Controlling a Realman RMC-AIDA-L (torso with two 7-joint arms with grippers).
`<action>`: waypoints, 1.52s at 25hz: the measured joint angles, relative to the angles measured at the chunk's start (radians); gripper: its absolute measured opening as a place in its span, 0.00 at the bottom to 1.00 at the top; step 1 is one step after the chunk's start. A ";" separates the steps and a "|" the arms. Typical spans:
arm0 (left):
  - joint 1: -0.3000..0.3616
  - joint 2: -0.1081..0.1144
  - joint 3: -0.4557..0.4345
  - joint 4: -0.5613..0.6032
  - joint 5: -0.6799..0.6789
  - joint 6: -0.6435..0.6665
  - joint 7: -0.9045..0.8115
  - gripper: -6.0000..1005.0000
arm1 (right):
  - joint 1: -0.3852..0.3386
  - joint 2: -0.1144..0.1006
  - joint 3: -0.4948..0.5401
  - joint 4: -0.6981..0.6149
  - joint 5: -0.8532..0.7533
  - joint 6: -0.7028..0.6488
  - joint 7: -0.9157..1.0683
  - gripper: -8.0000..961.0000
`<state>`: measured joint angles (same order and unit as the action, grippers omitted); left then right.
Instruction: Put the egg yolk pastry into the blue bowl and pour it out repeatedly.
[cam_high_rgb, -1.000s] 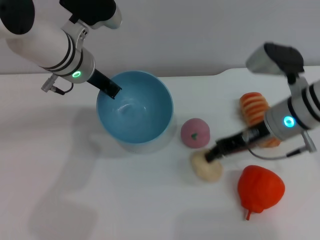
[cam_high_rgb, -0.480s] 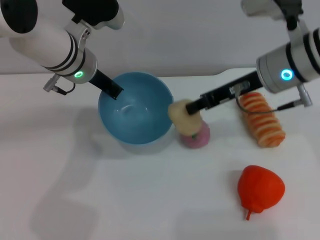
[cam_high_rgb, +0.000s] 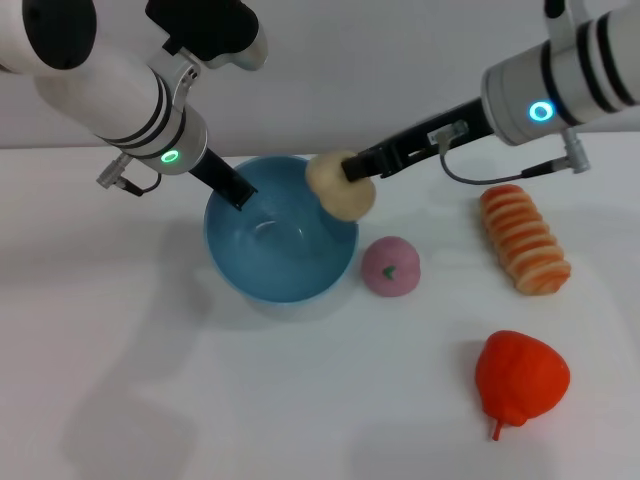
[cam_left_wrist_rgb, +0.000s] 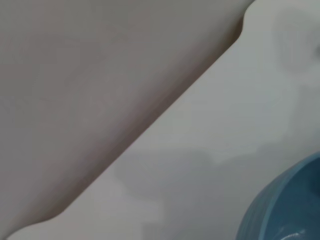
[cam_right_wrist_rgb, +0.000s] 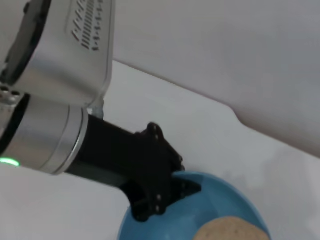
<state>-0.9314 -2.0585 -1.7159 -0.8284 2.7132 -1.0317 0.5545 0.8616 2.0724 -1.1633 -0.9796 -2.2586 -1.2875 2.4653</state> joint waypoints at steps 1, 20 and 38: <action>0.000 0.000 -0.002 -0.001 -0.001 -0.005 0.000 0.01 | 0.001 0.000 -0.006 0.019 0.015 0.019 -0.022 0.06; 0.002 -0.003 0.005 -0.003 -0.003 0.001 -0.002 0.01 | -0.013 -0.005 0.003 0.168 0.239 0.086 -0.249 0.21; 0.009 -0.004 0.009 0.005 -0.003 0.083 0.004 0.01 | -0.299 0.006 -0.008 0.159 0.692 0.275 -0.918 0.42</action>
<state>-0.9220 -2.0625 -1.7071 -0.8239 2.7107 -0.9490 0.5590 0.5631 2.0781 -1.1718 -0.8202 -1.5664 -1.0127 1.5472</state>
